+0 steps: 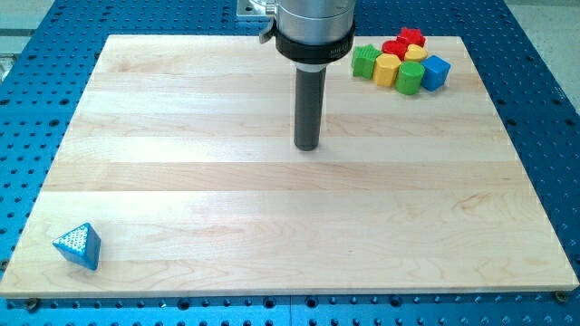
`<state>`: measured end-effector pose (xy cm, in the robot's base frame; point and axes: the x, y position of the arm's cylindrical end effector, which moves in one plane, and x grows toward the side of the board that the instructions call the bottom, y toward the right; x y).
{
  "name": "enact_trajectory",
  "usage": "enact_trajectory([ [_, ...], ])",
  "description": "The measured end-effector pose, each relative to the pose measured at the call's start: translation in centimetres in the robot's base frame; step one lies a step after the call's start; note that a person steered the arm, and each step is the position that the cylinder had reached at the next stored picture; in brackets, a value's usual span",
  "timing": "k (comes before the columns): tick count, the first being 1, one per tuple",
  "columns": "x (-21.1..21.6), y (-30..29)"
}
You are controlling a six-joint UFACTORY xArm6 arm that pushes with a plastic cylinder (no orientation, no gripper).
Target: Move the arm to the top right of the blue triangle
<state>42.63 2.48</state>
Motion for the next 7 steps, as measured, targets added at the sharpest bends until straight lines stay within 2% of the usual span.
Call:
enact_trajectory([
  [1, 0.0, 0.1],
  [2, 0.0, 4.5],
  [4, 0.0, 5.1],
  [5, 0.0, -0.9],
  [6, 4.7, -13.7],
  [7, 7.4, -19.2],
])
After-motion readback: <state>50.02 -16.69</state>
